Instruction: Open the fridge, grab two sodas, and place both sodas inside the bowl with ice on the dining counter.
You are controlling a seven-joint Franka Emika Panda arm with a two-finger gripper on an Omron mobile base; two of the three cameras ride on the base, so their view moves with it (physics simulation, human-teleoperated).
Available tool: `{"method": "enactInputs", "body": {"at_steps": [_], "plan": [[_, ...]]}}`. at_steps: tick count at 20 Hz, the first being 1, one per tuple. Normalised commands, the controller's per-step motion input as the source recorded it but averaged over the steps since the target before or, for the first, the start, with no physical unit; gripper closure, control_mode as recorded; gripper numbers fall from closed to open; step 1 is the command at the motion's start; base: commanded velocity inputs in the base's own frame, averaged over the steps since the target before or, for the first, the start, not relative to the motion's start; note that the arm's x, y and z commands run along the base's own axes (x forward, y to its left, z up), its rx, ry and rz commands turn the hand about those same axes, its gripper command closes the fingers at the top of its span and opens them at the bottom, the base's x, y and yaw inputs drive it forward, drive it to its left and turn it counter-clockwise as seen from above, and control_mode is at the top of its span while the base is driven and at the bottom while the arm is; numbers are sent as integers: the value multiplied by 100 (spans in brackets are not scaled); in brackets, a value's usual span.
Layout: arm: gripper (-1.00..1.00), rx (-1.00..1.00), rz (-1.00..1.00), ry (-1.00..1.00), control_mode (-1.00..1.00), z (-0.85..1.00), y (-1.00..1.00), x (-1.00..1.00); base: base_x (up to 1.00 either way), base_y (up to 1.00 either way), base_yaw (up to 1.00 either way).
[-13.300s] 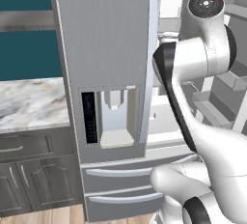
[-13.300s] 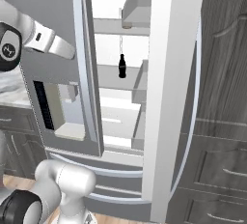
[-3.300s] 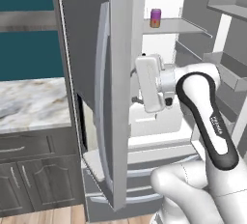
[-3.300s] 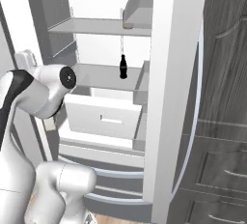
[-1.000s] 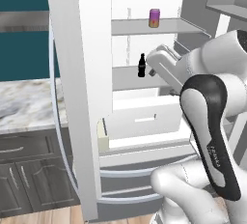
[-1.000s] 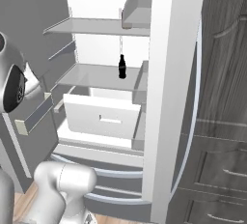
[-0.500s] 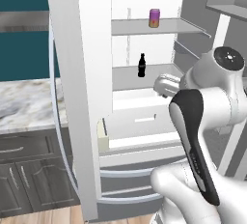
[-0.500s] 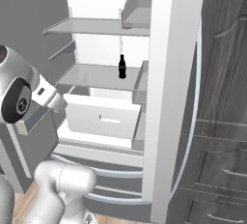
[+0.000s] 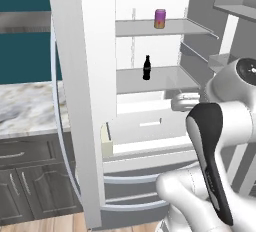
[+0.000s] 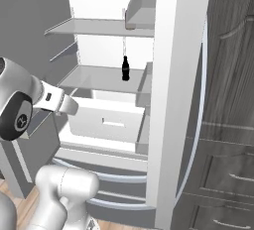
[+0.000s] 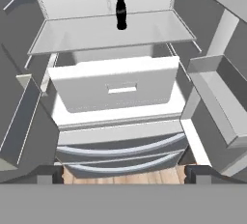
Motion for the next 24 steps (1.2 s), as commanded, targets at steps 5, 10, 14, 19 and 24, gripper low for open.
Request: {"method": "enactInputs", "body": {"at_steps": [5, 10, 14, 19, 24], "plan": [[-100, -5, 0, 0, -100, -4, 0, 0, 0, 0, 0], [-100, -2, 0, 2, -100, 0, 0, 7, 0, 0, 0], [-100, 0, 0, 2, 100, 0, 1, 15, 25, 14, 0], [-100, 0, 0, 0, 100, 0, 0, 0, 55, 28, 0], [-100, 0, 0, 0, 100, 0, 0, 0, 52, 13, -1]]}}
